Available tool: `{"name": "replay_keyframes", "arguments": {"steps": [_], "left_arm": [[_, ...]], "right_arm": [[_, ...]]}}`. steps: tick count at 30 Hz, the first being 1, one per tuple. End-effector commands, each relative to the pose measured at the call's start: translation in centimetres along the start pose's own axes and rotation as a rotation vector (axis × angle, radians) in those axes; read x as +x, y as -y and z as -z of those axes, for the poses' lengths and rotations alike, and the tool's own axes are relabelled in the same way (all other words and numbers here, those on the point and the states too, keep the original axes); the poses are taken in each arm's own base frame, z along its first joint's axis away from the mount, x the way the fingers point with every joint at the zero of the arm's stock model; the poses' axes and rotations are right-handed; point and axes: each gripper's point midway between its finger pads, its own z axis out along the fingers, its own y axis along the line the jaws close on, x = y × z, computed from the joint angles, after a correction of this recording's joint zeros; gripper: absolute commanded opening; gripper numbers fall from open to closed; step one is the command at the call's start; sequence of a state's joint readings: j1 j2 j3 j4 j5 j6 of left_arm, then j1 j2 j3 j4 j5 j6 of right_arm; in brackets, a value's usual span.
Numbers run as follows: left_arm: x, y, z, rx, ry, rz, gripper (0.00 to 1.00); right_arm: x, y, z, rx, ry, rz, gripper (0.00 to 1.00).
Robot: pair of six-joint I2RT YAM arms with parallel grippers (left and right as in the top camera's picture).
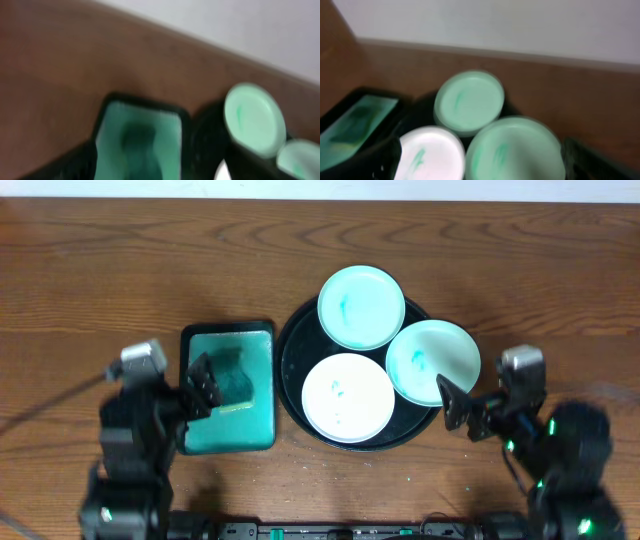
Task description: Clean dirty plates on tray and stack at the side
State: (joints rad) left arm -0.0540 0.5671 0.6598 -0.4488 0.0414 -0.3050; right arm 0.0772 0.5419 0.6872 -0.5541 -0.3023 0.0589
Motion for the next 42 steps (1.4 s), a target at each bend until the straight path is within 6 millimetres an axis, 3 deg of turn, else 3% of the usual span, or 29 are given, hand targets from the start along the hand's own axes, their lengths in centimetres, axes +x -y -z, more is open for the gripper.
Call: {"name": "replay_keyframes", "arguments": {"steps": [1,4,7,9,12,13,14,16,17,19,22,27,31,36,42], "left_arm": [[-2.0,3.2,-0.4,0.058,-0.224,-0.036,0.81],[-2.0,3.5,-0.5,0.021,-0.364,-0.025,0.81],[-1.3,3.2,-0.7,-0.013,-0.453,-0.02,0.81],[-0.6,2.9,-0.8,-0.023,-0.491,-0.032,0.81],[-0.1,2.7,-0.8,-0.035,-0.514,-0.035,0.81],[-0.1,2.6,-0.7,-0.036,-0.518,-0.035,0.81],[-0.1,2.7,-0.6,-0.035,-0.515,-0.035,0.81],[-0.2,2.7,-0.6,-0.034,-0.512,-0.035,0.81],[-0.2,2.7,-0.5,-0.033,-0.511,-0.035,0.81],[-0.2,2.7,-0.5,-0.033,-0.511,-0.034,0.81],[0.1,3.0,-0.4,-0.014,-0.525,-0.02,0.81],[0.4,3.0,-0.6,-0.017,-0.545,-0.018,0.81],[1.4,2.6,-1.5,-0.039,-0.592,-0.015,0.8],[4.4,0.6,-3.8,-0.155,-0.707,0.043,0.71],[10.9,-2.1,-9.0,-0.264,-0.88,0.093,0.67]], "right_arm": [[-1.4,-0.8,-1.7,-0.058,-0.238,-0.137,0.99],[-1.9,-0.9,-3.6,-0.085,-0.341,-0.207,0.99],[-0.7,-2.5,-5.3,-0.205,-0.446,-0.274,0.99],[0.8,-3.2,-6.4,-0.254,-0.511,-0.25,0.88],[5.1,-2.0,-8.1,-0.108,-0.673,-0.239,0.84],[7.1,-1.5,-8.5,-0.031,-0.741,-0.221,0.85],[10.5,-1.3,-9.1,0.064,-0.846,-0.194,0.84],[13.6,-2.2,-9.6,0.079,-0.938,-0.179,0.83],[15.2,-2.7,-9.9,0.08,-0.985,-0.177,0.77],[17.7,-3.0,-10.6,0.105,-1.051,-0.19,0.68],[19.7,-2.7,-12.0,0.144,-1.084,-0.219,0.53],[21.8,-2.5,-13.9,0.149,-1.109,-0.237,0.21],[22.0,-2.1,-15.1,0.152,-1.081,-0.244,0.01],[21.4,-0.7,-16.2,0.271,-1.007,-0.296,0.01],[20.9,-0.6,-17.0,0.29,-0.962,-0.328,0.01]]}}
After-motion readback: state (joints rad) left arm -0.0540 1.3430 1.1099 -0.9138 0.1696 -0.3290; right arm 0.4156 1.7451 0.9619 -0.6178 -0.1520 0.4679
